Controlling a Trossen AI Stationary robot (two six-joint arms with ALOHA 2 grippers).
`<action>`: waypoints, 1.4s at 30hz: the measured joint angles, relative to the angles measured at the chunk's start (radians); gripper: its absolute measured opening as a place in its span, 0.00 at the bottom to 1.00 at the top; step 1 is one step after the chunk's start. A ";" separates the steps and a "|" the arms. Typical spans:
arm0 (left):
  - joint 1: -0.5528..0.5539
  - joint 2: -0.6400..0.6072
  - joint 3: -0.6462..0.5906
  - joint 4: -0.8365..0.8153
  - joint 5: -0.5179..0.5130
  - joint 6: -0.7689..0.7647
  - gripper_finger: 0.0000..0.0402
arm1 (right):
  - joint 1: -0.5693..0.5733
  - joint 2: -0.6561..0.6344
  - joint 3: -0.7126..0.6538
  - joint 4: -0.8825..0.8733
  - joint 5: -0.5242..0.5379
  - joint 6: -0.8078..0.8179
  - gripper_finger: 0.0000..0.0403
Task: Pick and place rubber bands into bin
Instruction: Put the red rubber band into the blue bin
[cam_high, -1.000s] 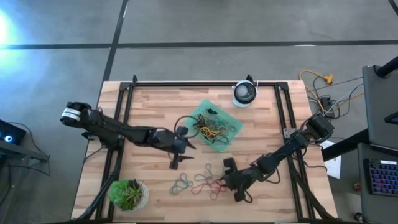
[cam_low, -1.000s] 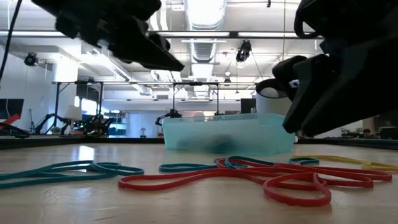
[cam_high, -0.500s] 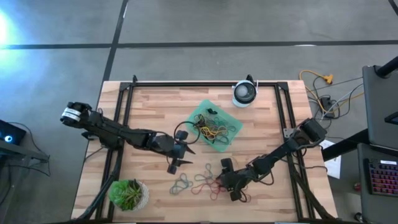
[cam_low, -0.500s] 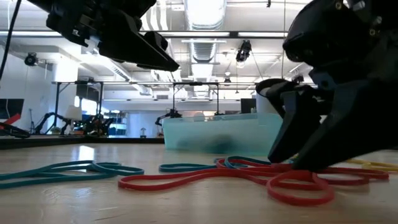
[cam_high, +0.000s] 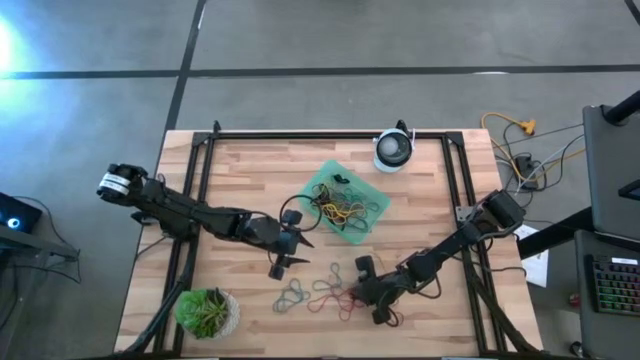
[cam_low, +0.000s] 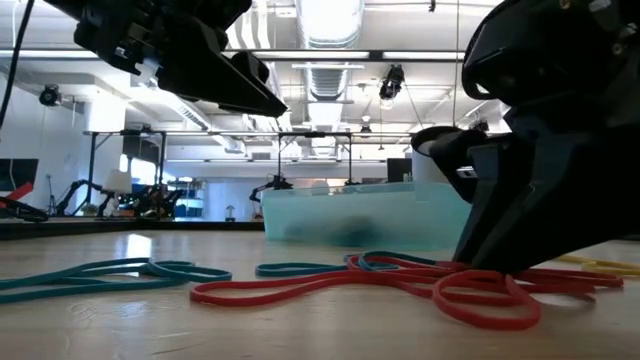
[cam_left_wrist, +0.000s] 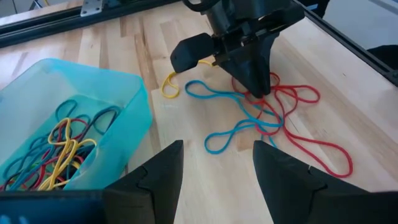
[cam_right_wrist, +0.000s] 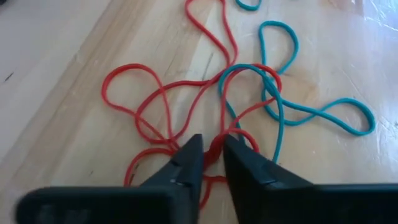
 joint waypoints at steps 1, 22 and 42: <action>0.000 0.000 0.000 0.000 0.000 0.000 0.44 | 0.000 0.000 0.000 0.000 -0.002 -0.015 0.08; 0.000 0.000 -0.002 -0.002 0.001 -0.001 0.44 | 0.002 -0.142 0.051 -0.178 0.001 -0.117 0.02; 0.000 0.000 -0.022 0.003 0.001 -0.001 0.44 | 0.008 -0.202 0.050 -0.439 0.000 0.151 0.02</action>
